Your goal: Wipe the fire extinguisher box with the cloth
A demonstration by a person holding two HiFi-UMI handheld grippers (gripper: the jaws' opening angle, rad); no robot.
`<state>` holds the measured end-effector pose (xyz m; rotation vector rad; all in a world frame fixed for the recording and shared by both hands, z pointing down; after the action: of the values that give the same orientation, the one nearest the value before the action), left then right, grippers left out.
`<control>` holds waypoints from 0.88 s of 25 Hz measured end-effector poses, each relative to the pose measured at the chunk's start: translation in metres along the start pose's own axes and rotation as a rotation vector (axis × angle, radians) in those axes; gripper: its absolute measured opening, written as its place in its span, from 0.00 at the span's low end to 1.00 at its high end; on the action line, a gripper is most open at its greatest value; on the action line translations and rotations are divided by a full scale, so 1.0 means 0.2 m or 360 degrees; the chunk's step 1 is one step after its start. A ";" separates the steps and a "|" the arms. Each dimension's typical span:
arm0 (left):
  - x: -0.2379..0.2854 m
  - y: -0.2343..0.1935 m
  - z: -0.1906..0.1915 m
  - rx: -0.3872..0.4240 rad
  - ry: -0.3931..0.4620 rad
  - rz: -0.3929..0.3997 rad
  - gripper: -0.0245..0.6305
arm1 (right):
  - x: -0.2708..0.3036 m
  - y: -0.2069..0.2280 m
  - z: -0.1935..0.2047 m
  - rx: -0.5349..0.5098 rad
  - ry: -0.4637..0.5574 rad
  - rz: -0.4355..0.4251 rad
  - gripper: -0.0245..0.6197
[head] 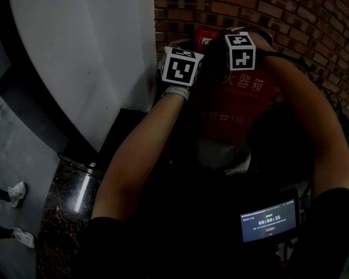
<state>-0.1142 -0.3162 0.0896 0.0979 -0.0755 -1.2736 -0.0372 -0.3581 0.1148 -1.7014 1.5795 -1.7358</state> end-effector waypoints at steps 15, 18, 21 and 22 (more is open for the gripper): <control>0.45 -0.28 0.04 0.0157 -0.0022 0.0079 0.04 | 0.49 0.44 0.33 0.0283 -0.0220 0.0204 0.10; 0.50 -0.31 0.11 0.0110 -0.0036 0.0089 0.04 | 0.59 0.45 0.30 0.0293 -0.0193 0.0199 0.10; 0.50 -0.33 0.20 0.0091 -0.0052 0.0100 0.04 | 0.68 0.43 0.28 0.0164 -0.0205 0.0201 0.09; 0.50 -0.33 0.22 0.0087 -0.0053 0.0109 0.04 | 0.69 0.42 0.28 0.0117 -0.0198 0.0201 0.09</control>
<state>-0.1532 -0.4320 0.1259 0.1202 -0.1410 -1.2052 -0.0727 -0.5245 0.1113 -1.6054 1.5151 -1.5757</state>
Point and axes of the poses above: the fingertips, and each gripper's own axes: x forward along the fingers, y to its right, z out of its underside, the point moved 2 cm from there along -x, backward along the fingers, and after that the axes turned 5 degrees about -x, right-handed, at the moved point
